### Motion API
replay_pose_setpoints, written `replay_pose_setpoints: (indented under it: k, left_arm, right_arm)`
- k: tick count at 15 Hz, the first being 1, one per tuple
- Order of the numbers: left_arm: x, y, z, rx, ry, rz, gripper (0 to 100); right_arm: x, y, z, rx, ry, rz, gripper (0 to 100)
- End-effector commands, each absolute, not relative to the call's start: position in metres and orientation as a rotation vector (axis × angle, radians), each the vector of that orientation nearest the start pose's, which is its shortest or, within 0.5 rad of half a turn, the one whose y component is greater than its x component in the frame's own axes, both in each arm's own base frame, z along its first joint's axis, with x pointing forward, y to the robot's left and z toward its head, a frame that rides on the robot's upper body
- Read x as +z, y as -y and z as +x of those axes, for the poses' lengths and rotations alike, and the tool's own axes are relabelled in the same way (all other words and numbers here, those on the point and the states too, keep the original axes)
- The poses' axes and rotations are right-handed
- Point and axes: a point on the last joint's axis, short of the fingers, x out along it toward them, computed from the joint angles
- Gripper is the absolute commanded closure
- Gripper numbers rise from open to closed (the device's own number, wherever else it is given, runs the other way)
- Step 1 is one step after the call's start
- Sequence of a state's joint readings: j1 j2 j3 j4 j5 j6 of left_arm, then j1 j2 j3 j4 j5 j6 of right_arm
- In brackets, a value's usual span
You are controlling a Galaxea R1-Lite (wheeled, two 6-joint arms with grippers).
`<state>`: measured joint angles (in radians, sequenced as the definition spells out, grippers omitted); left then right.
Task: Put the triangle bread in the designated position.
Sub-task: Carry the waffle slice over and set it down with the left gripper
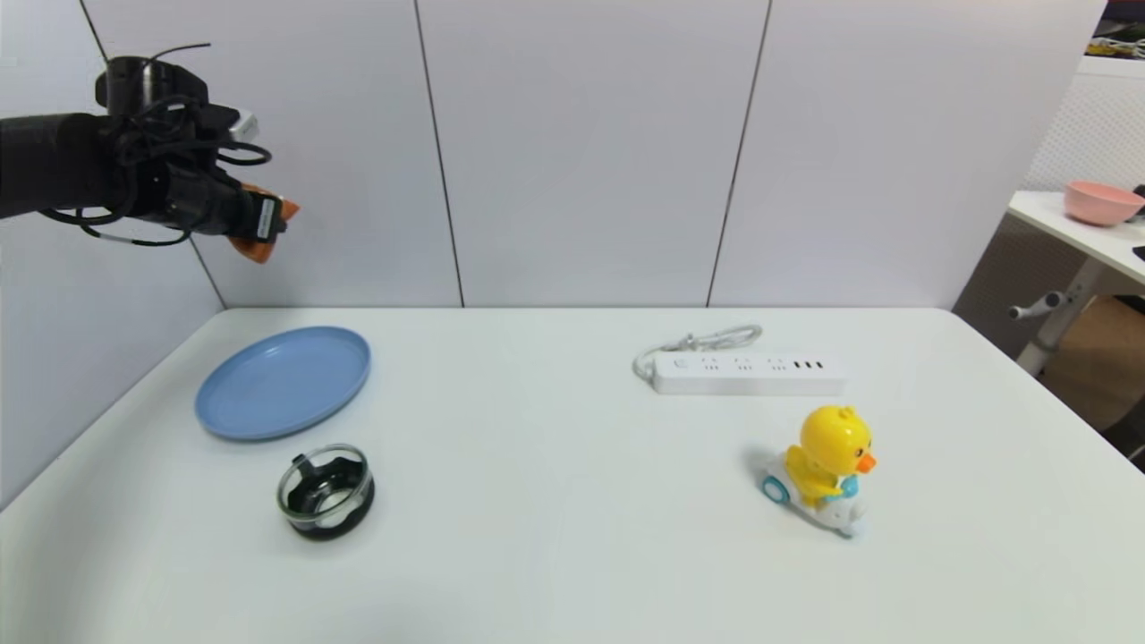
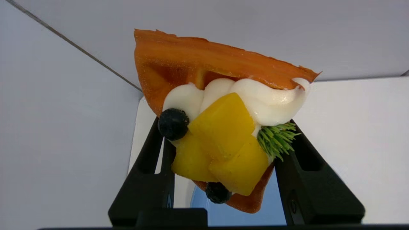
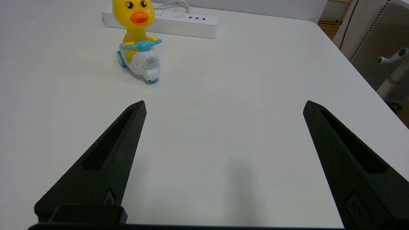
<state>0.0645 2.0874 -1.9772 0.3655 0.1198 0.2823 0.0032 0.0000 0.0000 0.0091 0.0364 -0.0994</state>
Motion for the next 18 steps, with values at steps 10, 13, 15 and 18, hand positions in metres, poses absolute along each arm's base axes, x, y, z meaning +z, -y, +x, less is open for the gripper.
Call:
replay_pose_setpoints:
  k: [10, 13, 15, 18]
  left_arm:
    - [0.18, -0.016, 0.481, -0.035, -0.583, 0.608, 100]
    - [0.178, -0.015, 0.485, -0.056, -0.557, 0.704, 100]
    - [0.18, -0.016, 0.488, -0.07, -0.518, 0.816, 100]
    - [0.173, -0.015, 0.492, -0.074, -0.508, 0.849, 100]
  right_arm:
    - [0.074, -0.001, -0.023, 0.042, -0.009, -0.1, 0]
    - [0.074, -0.001, -0.023, 0.04, -0.009, -0.1, 0]
    - [0.074, -0.001, -0.023, 0.04, -0.01, -0.099, 0]
    - [0.074, -0.001, -0.023, 0.042, -0.009, -0.1, 0]
